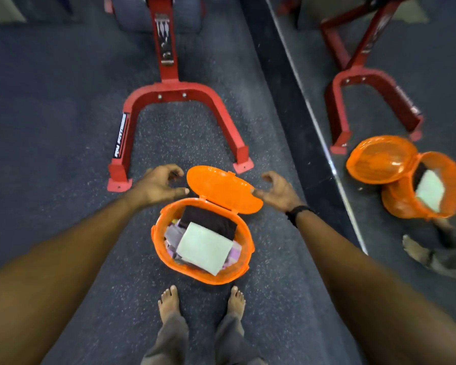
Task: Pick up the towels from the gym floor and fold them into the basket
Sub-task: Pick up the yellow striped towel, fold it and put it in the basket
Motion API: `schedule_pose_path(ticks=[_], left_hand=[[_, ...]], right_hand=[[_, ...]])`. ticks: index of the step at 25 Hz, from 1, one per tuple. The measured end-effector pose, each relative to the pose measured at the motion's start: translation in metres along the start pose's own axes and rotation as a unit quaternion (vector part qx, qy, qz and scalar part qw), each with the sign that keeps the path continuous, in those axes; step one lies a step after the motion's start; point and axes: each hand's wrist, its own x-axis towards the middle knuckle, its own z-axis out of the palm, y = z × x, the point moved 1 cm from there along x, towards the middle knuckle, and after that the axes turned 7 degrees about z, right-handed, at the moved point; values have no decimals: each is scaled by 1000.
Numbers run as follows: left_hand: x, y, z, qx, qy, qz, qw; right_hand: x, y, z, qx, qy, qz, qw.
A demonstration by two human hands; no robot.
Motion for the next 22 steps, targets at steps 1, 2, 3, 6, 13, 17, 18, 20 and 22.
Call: schedule_pose_path(ticks=[1, 2, 3, 6, 13, 17, 18, 20, 22], left_hand=[[-6, 25, -22, -4, 16, 6, 1000], [-12, 49, -41, -6, 31, 13, 999], [-19, 73, -60, -3, 45, 25, 999], [-36, 133, -112, 7, 90, 69, 994], [-90, 215, -214, 30, 180, 126, 975], [-118, 223, -247, 67, 202, 133, 968], [-126, 223, -253, 75, 207, 133, 967], [-142, 221, -262, 73, 218, 125, 965], [-161, 219, -267, 72, 239, 111, 962]], right_hand=[[-15, -21, -31, 5, 13, -12, 1000], [-30, -40, -61, 4, 24, -26, 999], [-47, -58, -89, -2, 33, -38, 999], [-87, -101, -158, -25, 65, -69, 995], [-168, -181, -255, -45, 138, -130, 981], [-196, -211, -270, -53, 152, -157, 974], [-202, -219, -271, -58, 153, -167, 972], [-211, -232, -268, -72, 148, -187, 969], [-217, -244, -263, -88, 137, -212, 964]])
